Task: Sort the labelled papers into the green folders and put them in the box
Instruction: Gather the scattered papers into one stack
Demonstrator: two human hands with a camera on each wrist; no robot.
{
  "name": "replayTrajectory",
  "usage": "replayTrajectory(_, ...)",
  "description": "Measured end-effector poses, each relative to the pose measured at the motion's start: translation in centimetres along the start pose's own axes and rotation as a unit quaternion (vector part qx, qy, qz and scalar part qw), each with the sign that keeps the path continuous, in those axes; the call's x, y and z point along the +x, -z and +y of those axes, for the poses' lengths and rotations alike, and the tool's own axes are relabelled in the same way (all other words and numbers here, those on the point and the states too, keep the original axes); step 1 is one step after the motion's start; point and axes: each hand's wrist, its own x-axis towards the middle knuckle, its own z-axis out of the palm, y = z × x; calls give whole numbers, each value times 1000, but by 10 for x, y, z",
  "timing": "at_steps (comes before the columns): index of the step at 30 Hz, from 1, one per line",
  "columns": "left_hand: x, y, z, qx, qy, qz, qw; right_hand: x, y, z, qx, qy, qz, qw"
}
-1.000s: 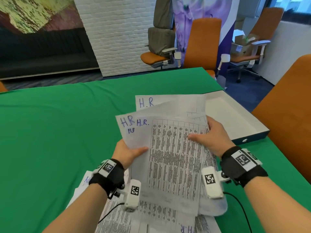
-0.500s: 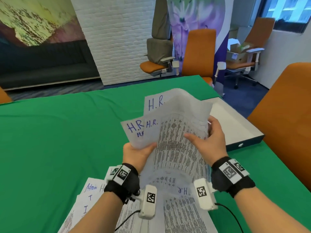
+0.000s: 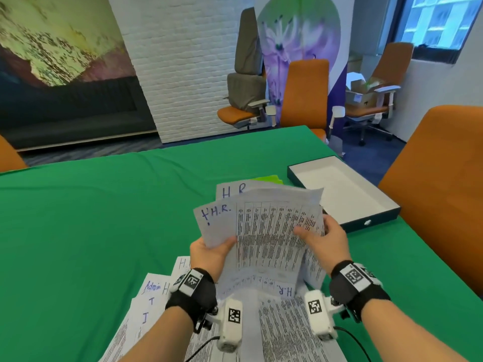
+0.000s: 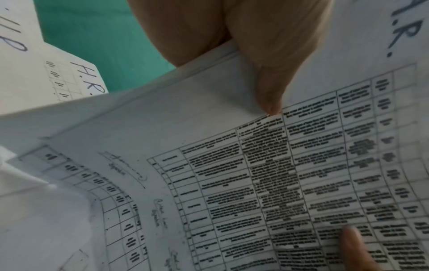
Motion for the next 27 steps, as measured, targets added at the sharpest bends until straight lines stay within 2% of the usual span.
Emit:
replayTrajectory(3, -2, 5, 2, -9, -13, -7, 1000, -15, -10, -2, -3, -7, -17, 1000)
replayTrajectory(6, 3, 15, 4, -37, -15, 1, 999, -22, -21, -8, 4, 11, -3, 1000)
replayTrajectory(11, -2, 35, 0, 6, -24, -59, 998, -38, -33, -19, -40, 21, -30, 999)
replayTrajectory(15, 12, 49, 2, -15, 0, -46, 999, -36, -29, -28, -11, 49, 24, 998)
replayTrajectory(18, 18, 57, 4, -6, 20, -54, 998, -30, -26, -22, -12, 28, 22, 999)
replayTrajectory(21, 21, 58, 2, -2, 36, -57, 998, -24, -23, -14, -62, 7, -20, 998)
replayTrajectory(25, 17, 57, -3, -1, 38, -65, 997, -23, -13, -4, -79, 11, -145, 986)
replayTrajectory(27, 15, 54, -2, -5, 33, -67, 997, -21, -7, -2, -98, 16, -184, 978)
